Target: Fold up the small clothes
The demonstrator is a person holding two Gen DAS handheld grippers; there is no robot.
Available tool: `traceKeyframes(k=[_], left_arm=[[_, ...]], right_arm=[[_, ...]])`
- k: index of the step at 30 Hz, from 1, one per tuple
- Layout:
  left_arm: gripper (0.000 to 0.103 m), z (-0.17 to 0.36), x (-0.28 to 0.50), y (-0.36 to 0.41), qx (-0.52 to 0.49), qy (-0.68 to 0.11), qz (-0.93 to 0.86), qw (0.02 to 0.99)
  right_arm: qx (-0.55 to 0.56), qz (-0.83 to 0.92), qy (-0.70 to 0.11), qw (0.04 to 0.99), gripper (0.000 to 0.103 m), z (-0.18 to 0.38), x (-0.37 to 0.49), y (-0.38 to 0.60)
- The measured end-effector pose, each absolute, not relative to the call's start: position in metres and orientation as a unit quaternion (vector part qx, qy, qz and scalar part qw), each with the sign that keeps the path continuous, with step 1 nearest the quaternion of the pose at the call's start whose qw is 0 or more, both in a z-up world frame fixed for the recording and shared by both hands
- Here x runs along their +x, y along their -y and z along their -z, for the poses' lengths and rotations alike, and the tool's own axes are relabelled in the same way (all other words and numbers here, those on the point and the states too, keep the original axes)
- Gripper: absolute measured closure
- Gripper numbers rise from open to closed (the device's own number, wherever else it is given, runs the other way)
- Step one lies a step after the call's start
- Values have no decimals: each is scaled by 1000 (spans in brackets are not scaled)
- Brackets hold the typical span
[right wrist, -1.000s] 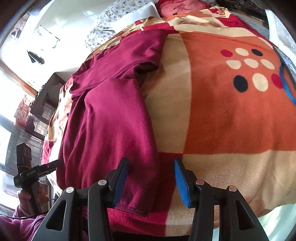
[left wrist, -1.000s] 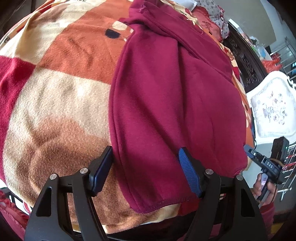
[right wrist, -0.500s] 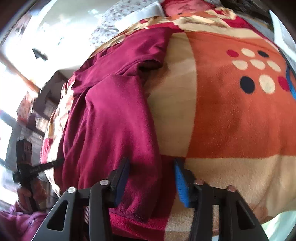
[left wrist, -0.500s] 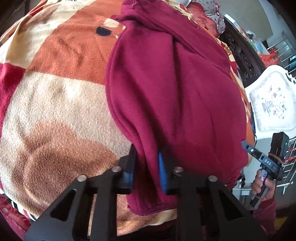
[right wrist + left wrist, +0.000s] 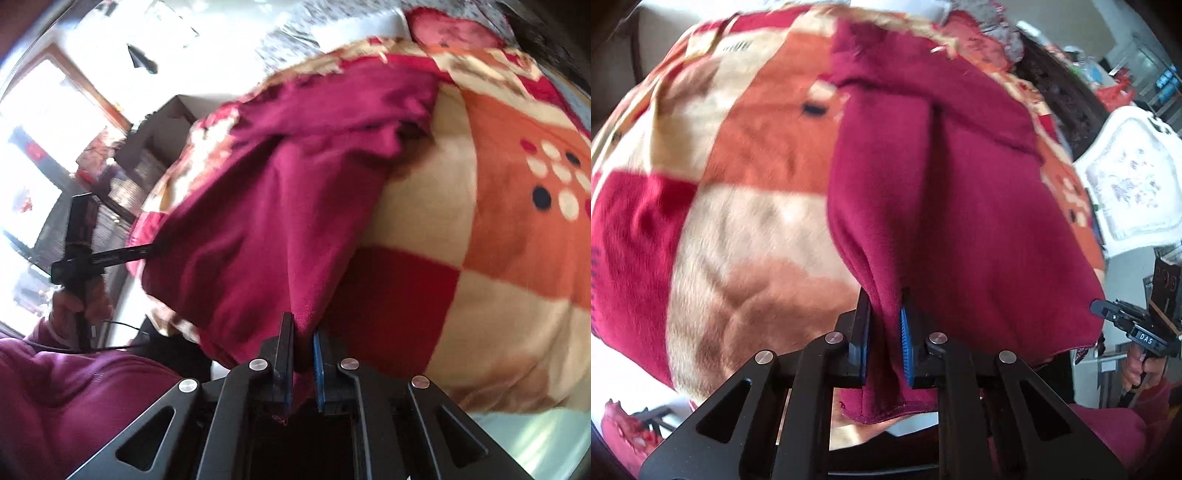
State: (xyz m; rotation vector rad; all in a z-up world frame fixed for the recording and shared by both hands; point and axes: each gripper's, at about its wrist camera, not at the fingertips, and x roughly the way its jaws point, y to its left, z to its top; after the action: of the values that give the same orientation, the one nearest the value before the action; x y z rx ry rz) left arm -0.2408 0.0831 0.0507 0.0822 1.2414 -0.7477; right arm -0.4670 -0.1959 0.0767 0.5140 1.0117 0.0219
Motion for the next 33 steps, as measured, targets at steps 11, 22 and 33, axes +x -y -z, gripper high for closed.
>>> traceKeyframes(k=[11,22,33], left_arm=[[88,-62,-232,-113,35,-566,323,758],[56,-39,-239,-115,-1,-620,318,717],[45,-28,-248,-99,33,-631,303,713]], right_arm=[[296,11,-499,814,90,-52,-468,217],[279,2,-510,814,66,-60,-461,208],[273,-30,-522,807,64,-56,-462,204]])
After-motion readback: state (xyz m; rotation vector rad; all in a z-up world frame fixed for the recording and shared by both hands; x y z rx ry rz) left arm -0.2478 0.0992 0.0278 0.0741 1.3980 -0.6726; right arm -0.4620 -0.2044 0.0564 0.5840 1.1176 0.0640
